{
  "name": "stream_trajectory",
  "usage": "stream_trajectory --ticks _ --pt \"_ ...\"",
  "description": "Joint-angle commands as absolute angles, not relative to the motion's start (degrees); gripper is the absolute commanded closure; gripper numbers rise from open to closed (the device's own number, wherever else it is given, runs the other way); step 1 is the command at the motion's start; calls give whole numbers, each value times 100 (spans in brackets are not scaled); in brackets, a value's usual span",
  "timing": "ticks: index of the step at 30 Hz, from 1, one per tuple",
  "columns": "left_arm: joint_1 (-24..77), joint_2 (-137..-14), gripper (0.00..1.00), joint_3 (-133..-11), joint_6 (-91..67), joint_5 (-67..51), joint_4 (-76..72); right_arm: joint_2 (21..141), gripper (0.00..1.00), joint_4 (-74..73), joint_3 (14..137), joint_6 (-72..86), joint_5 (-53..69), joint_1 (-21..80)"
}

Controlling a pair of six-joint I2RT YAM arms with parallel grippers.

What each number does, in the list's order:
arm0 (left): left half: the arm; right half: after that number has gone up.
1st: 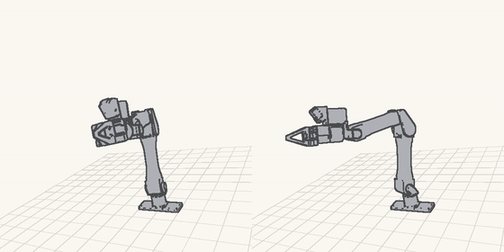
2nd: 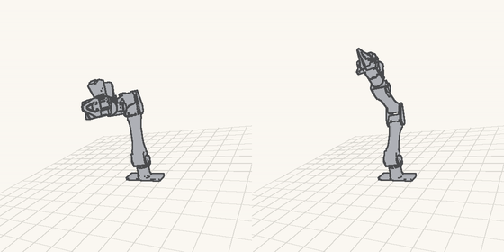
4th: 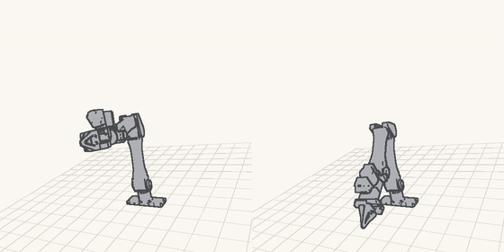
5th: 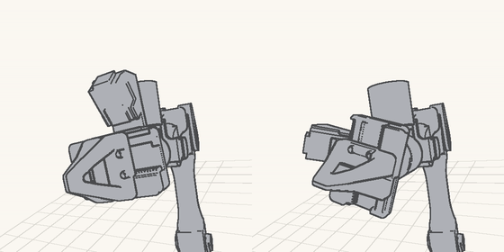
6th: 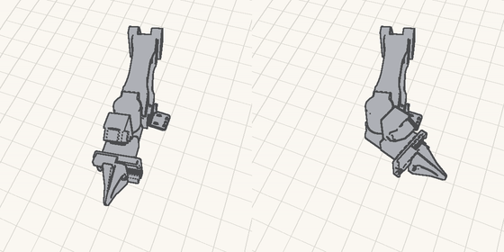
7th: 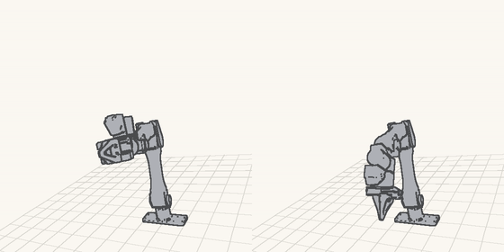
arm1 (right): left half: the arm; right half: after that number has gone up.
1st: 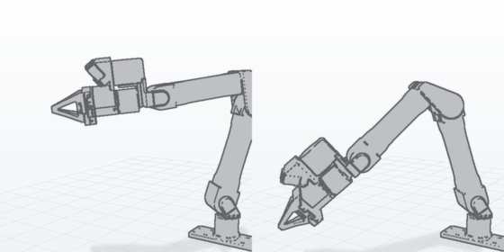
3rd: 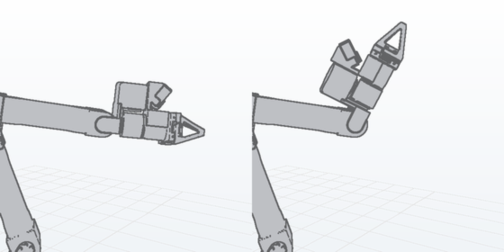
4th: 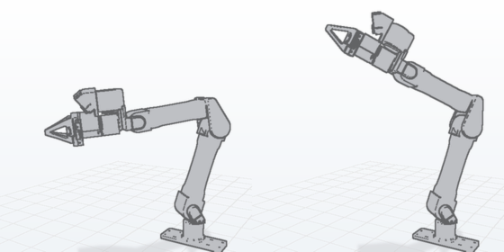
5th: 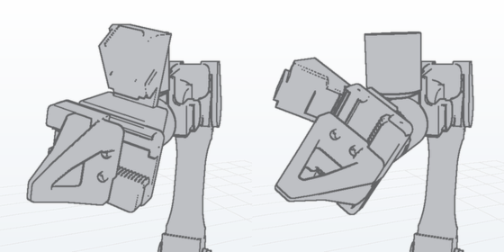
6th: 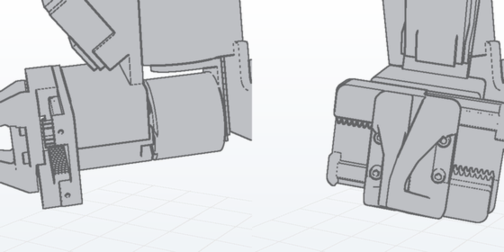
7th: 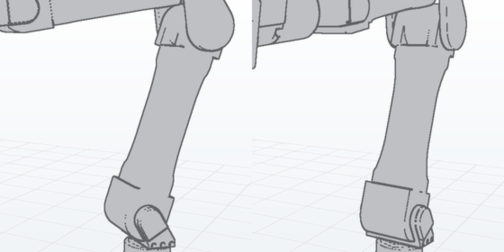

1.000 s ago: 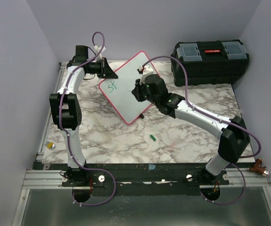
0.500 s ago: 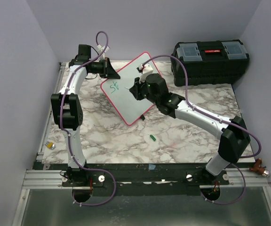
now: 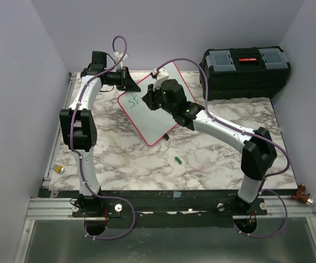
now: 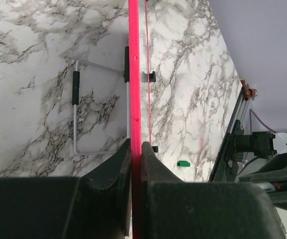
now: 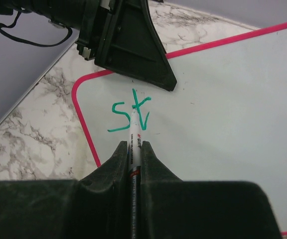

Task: Write a sentence on the whiteboard

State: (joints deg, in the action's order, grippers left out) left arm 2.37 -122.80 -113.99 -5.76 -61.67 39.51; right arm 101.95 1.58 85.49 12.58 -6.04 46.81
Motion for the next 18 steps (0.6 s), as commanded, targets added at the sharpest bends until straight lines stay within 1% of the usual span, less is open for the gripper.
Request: stream_trajectory --ticks 1,6,18 --pt "422 -12338 100 -11486 -171 -6229 4175 10553 99 159 9040 1239 -773 4711" --pt "422 -12339 100 -11487 -176 -6249 4168 10824 99 21 9285 1226 -959 4712" --pt "422 -12337 100 -11496 -185 -6267 4157 11054 99 11 9368 1266 -1209 4702"
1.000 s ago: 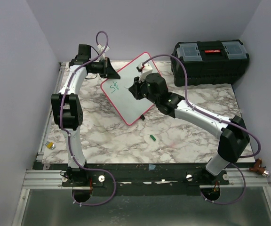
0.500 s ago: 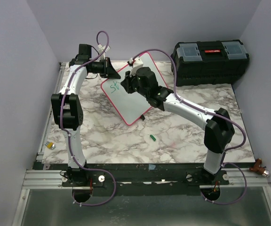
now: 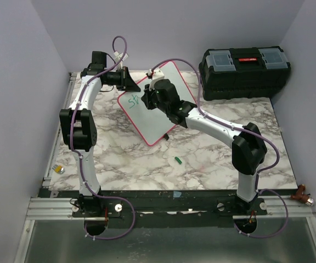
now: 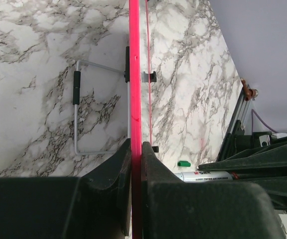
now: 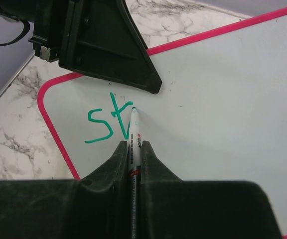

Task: Write a sentence on the whiteboard

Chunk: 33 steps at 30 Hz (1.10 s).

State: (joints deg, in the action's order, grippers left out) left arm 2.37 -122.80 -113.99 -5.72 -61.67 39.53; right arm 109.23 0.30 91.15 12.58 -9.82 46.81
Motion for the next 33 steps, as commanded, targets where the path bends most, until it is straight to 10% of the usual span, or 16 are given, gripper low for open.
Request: stream_trajectory --ticks 1,33 --pt "422 -12344 100 -11491 -184 -6266 4154 11071 99 9 9381 1265 -1220 4707" --pt "422 -12340 100 -11494 -158 -6251 4181 10816 99 -176 8727 1591 -962 4703"
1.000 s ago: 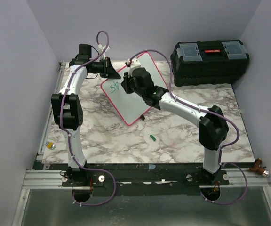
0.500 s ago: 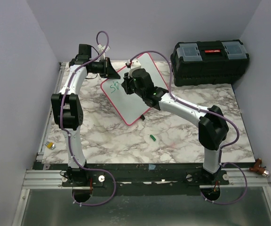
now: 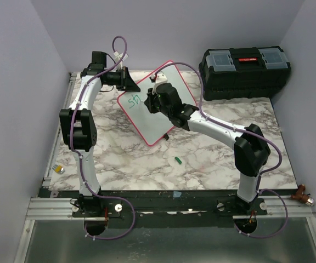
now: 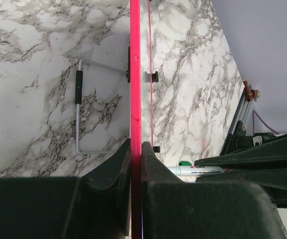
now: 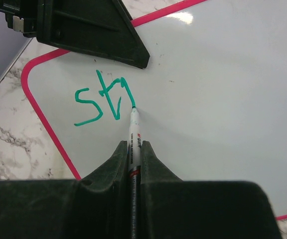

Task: Write a sentence on the whiteboard

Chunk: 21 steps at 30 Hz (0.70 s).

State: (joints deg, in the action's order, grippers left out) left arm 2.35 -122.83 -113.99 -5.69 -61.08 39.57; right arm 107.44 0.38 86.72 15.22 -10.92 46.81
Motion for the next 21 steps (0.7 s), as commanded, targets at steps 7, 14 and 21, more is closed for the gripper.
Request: stream_trajectory --ticks 7,14,21 --pt "422 -12340 100 -11496 -141 -6257 4191 11027 99 -236 9094 1577 -1105 4704" --pt "422 -12340 100 -11503 -123 -6262 4208 11220 99 -306 9367 1507 -1279 4703" --pt "422 -12334 100 -11513 -123 -6267 4204 11303 99 -417 9517 1465 -1563 4708"
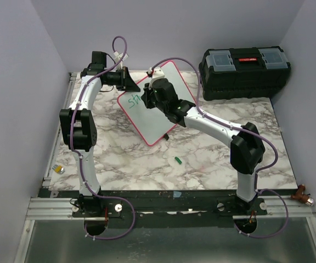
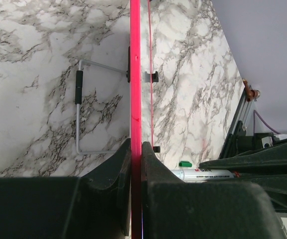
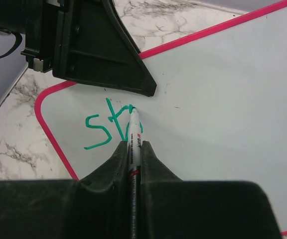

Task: Write a sentence on the whiteboard

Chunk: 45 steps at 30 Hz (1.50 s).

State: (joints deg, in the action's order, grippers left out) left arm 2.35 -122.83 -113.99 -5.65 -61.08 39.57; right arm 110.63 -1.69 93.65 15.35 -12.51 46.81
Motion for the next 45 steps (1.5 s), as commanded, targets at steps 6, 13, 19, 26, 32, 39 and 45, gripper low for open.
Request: stream_trajectory --ticks 6,13,19,26,32,39,45 --pt "427 -12340 100 -11516 -123 -6269 4210 11299 99 -448 9576 1407 -1598 4698" --pt "416 -12332 100 -11514 -123 -6256 4201 11099 99 -412 9478 1396 -1613 4700" --pt "421 -12339 100 -11513 -132 -6258 4201 10826 99 -247 9289 1409 -1443 4702" --pt "415 -12232 100 -11371 -166 -6223 4029 10796 99 -220 9163 1320 -1707 4699" --pt "413 -12255 100 -11398 -150 -6258 4075 10900 99 -193 9232 1325 -1707 4696" --pt "414 -12251 100 -11391 -136 -6267 4069 11020 99 -228 9407 1309 -1611 4693" --pt "416 -12243 100 -11381 -132 -6283 4074 11007 99 -198 9312 1352 -1309 4694"
